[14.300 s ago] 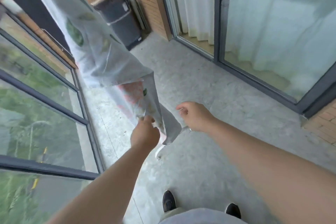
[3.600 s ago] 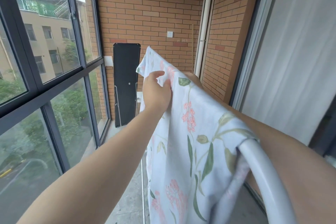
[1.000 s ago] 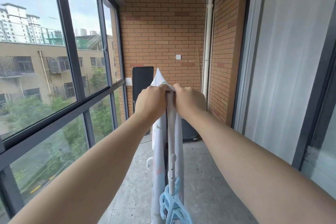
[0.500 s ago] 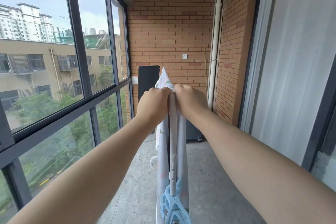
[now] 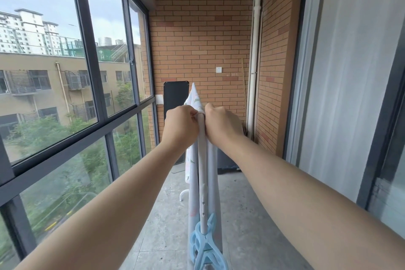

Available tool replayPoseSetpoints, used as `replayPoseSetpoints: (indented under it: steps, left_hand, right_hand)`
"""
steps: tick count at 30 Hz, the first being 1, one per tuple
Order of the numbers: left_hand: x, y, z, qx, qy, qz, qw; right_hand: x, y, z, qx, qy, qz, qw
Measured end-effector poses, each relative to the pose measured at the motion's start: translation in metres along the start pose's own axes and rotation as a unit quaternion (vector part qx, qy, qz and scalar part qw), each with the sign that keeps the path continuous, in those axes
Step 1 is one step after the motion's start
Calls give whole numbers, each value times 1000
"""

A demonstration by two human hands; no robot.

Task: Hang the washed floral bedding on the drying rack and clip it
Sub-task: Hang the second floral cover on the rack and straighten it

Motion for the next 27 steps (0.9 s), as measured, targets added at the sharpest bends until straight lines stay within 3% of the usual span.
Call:
replayPoseSetpoints:
  steps: [6, 12, 27]
  left_hand:
    - [-11, -13, 8, -51, -66, -81, 993]
    - [-14, -16, 13, -55, -34, -67, 996]
    - [-27, -32, 12, -167, -9, -26, 985]
  right_hand:
    - [-2, 5, 13, 10, 71, 52, 996]
    - [-4, 0, 23, 28, 206, 113, 972]
    - [-1, -20, 23, -61, 120, 41, 990]
Point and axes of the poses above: each hand's wrist, its own y-axis towards the middle knuckle, its own z-axis out of the palm, x = y × z, the point moved 2 cm from there along y, towards the middle knuckle, and after that the axes turned 12 degrees about z, right-handed, at the moved point
